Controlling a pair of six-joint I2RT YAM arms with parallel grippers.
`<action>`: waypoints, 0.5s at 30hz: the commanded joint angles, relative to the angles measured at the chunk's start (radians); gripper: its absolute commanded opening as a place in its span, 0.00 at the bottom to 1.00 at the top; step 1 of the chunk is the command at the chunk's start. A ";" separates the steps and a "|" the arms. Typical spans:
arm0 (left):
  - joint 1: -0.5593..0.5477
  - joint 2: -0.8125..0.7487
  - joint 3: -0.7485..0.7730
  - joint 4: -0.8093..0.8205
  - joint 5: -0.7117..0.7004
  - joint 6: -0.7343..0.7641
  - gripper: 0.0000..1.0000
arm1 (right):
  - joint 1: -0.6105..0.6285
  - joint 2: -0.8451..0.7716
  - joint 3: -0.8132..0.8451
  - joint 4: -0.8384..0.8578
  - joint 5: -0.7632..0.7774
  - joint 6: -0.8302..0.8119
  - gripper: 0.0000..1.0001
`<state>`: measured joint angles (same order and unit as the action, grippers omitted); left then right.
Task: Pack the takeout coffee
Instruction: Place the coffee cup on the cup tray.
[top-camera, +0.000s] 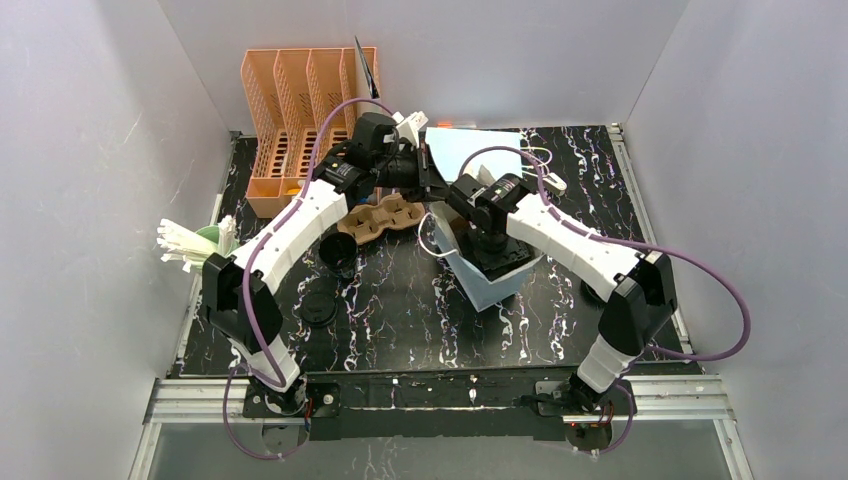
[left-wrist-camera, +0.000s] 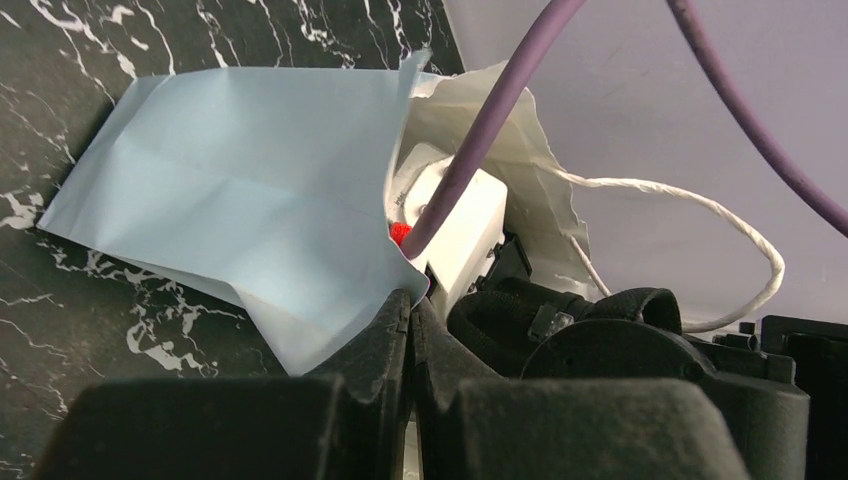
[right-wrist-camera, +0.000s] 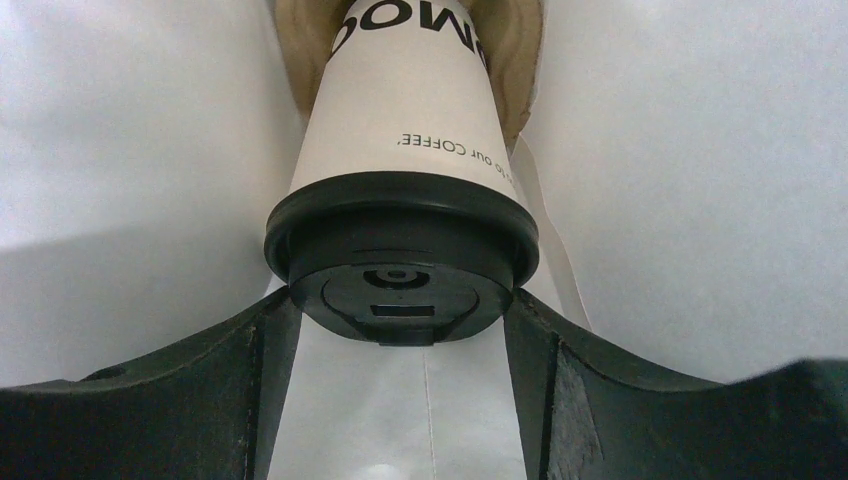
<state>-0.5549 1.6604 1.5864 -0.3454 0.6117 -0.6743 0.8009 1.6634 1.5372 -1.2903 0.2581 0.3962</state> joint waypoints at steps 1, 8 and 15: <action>-0.031 0.033 0.013 -0.076 0.107 -0.043 0.00 | 0.005 0.064 0.006 -0.047 -0.099 0.009 0.17; -0.031 0.047 0.009 -0.075 0.079 -0.018 0.02 | -0.011 0.106 0.003 0.010 -0.118 -0.042 0.17; -0.028 0.041 0.008 -0.079 0.065 0.005 0.02 | -0.020 0.145 -0.004 0.092 -0.111 -0.073 0.17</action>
<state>-0.5583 1.6985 1.5864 -0.3687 0.6174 -0.6838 0.7826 1.7222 1.5730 -1.3170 0.2279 0.3504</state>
